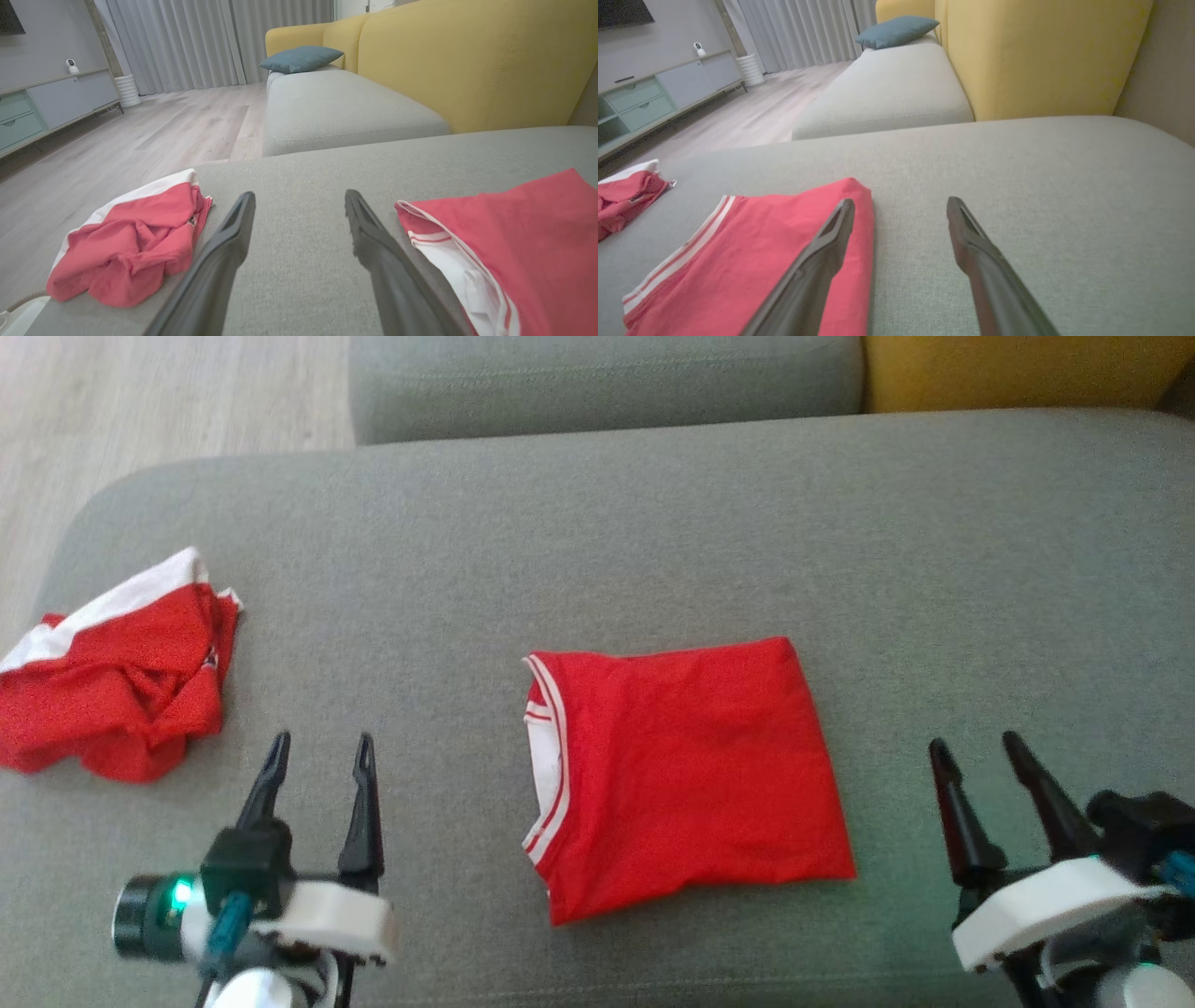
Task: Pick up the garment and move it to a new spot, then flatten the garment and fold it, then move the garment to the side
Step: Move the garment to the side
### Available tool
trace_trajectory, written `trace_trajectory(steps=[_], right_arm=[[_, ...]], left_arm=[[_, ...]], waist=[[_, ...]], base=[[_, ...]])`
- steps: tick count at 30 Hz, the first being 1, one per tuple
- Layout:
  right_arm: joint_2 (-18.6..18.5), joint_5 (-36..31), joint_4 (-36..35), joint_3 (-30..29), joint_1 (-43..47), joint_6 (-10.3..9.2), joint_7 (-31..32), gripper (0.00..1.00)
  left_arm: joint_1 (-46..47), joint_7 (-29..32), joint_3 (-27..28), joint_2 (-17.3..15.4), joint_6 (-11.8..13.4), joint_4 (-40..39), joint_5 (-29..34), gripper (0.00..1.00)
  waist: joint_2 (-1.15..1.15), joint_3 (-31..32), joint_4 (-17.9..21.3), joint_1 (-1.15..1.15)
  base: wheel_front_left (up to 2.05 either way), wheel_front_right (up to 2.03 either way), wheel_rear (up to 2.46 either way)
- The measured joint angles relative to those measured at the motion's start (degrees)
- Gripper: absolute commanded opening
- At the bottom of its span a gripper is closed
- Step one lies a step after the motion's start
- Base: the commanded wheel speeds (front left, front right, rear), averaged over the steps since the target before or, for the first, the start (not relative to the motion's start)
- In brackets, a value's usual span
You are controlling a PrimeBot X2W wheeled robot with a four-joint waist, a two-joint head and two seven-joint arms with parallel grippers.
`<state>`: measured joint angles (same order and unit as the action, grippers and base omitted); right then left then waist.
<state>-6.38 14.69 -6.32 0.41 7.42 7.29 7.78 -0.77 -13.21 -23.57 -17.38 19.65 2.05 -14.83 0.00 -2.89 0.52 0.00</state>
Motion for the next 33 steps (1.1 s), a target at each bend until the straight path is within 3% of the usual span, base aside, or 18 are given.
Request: trace_trajectory(steps=[9,20,21,22,33], right_arm=[[-3.27,1.12,12.46,3.78,-7.72,0.00,3.87,1.00],[-4.15,5.10,26.36,7.86,-15.84,0.00,9.39,1.00],[-4.34,5.44,26.85,8.06,-16.55,0.00,9.46,0.69],[-4.55,5.73,27.15,8.31,-17.16,0.00,9.45,0.00],[-5.52,5.97,22.40,13.08,-18.91,0.00,6.34,0.00]], left_arm=[[6.83,-0.97,-1.62,2.09,-1.07,0.18,1.36,1.00],[10.41,-1.09,-1.58,5.15,-2.33,1.35,3.18,1.00],[10.49,-1.10,-1.48,5.17,-2.52,1.34,3.25,1.00],[10.46,-1.09,-1.40,5.21,-2.52,1.34,3.45,1.00],[10.40,-1.19,0.24,5.23,-3.58,0.04,5.26,1.00]], waist=[[0.00,-4.03,-4.69,0.00],[0.00,-8.04,-10.91,0.00],[0.00,-8.19,-11.07,0.00],[0.00,-8.28,-11.08,0.00],[0.00,-8.90,-5.10,0.00]], base=[[0.00,0.00,0.00],[0.00,0.00,0.00],[0.00,0.00,0.00],[0.00,0.00,0.00],[0.00,0.00,0.00]])
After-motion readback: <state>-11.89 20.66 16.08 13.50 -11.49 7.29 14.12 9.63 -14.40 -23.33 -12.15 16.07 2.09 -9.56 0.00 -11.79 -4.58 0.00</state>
